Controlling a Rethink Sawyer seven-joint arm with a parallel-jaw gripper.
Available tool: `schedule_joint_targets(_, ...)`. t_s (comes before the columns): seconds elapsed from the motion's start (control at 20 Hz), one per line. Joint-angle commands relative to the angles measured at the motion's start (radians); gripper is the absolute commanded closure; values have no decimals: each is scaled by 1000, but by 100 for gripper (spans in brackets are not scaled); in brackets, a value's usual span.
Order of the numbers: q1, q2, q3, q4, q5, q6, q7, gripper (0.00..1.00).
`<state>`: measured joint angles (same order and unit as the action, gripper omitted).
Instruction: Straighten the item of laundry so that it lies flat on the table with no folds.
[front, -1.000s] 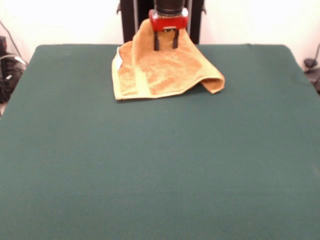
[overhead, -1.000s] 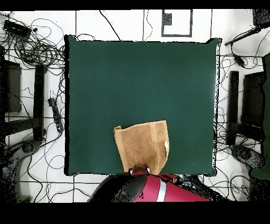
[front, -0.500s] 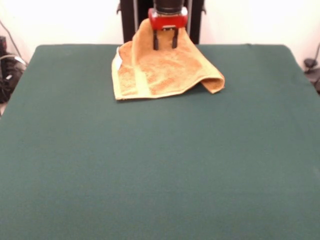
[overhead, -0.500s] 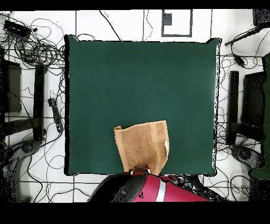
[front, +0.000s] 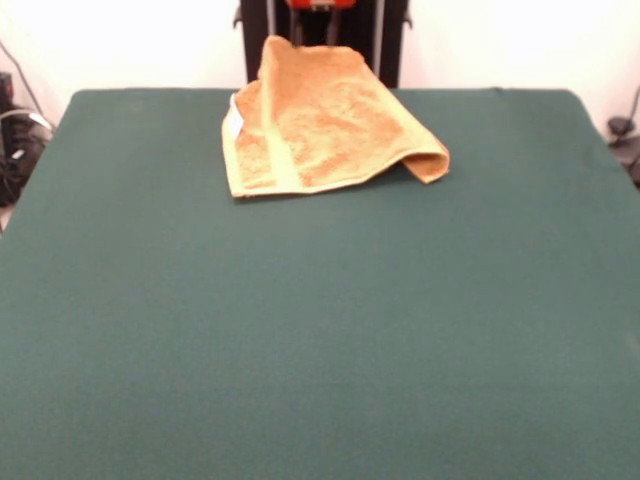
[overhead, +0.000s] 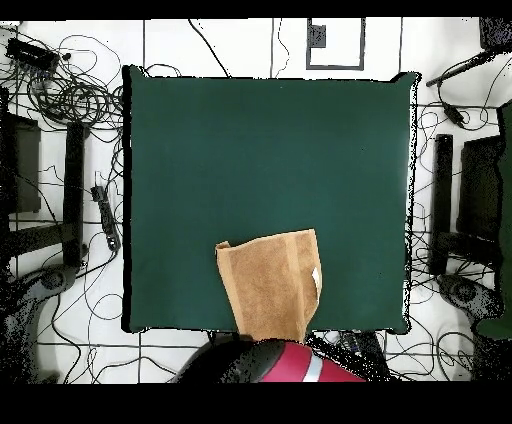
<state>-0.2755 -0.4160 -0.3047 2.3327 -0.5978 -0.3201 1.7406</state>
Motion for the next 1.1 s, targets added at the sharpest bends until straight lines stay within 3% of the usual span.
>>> schedule_joint_targets(0.05,-8,-71,-57,98,-52,-36,155,0)
schedule_joint_targets(0.4,56,50,-32,33,33,-119,182,0)
schedule_joint_targets(0.75,60,9,44,-46,56,-12,143,0)
schedule_joint_targets(1.1,6,24,132,-153,67,81,122,0)
